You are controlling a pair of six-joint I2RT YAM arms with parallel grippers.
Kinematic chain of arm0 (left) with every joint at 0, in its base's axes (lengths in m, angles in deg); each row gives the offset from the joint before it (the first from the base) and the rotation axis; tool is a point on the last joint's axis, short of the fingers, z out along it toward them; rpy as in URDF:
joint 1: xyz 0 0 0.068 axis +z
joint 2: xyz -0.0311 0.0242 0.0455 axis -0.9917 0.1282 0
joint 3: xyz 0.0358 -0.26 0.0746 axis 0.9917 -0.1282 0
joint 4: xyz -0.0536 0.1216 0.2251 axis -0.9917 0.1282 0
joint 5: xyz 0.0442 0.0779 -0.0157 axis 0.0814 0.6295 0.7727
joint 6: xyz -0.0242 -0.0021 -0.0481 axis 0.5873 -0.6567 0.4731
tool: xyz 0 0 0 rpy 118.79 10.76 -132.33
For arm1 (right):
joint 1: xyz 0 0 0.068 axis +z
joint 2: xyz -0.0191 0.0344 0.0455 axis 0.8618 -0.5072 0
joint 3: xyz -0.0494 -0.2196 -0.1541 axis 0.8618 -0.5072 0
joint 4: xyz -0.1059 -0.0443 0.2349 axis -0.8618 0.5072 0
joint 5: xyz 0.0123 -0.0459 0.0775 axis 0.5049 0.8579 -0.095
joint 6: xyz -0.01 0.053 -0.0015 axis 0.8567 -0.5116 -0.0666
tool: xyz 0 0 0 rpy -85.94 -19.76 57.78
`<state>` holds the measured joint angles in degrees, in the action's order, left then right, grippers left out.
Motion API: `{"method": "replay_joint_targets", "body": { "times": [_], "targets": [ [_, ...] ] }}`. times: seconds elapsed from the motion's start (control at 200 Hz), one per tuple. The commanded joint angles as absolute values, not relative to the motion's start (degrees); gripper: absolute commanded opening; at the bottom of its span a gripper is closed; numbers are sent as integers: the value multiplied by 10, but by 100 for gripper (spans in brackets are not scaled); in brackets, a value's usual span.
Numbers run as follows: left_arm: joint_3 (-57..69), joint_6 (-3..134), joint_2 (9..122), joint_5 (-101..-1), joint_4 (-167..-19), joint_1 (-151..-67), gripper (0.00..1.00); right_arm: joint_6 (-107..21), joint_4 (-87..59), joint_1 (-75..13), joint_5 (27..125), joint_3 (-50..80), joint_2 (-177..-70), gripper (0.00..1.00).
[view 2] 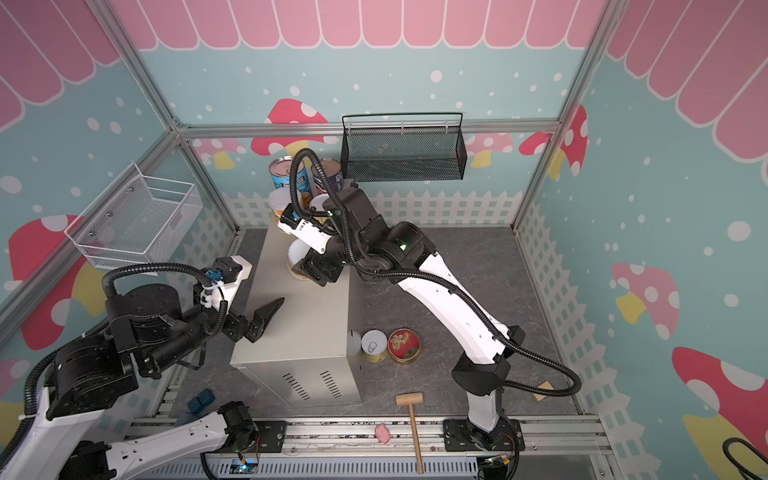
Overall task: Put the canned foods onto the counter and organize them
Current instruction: 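Carry the peach can over the cabinet top toward the orange cup, then set the peach can upright on the cabinet top with the right gripper, then open and withdraw the right gripper while the left gripper approaches the peach can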
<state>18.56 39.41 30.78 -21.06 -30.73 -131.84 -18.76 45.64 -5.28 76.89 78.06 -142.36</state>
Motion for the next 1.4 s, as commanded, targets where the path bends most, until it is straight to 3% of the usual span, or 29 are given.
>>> {"method": "replay_joint_targets", "body": {
  "times": [0.0, 0.755, 0.981, 1.191, 1.396],
  "targets": [
    [184, 383, 299, -197, -291, -1320, 100, -172, 446, -43, 774, 799, -1439, 77],
    [171, 379, 328, -210, -331, -1320, 100, -195, 394, -33, 747, 821, -1462, 84],
    [158, 376, 331, -212, -357, -1320, 100, -211, 392, -33, 797, 814, -1450, 88],
    [145, 372, 344, -219, -394, -1316, 100, -224, 335, -34, 867, 670, -1333, 95],
    [137, 385, 355, -299, -430, -1270, 100, -227, 265, -35, 913, 498, -1212, 99]
  ]
}}
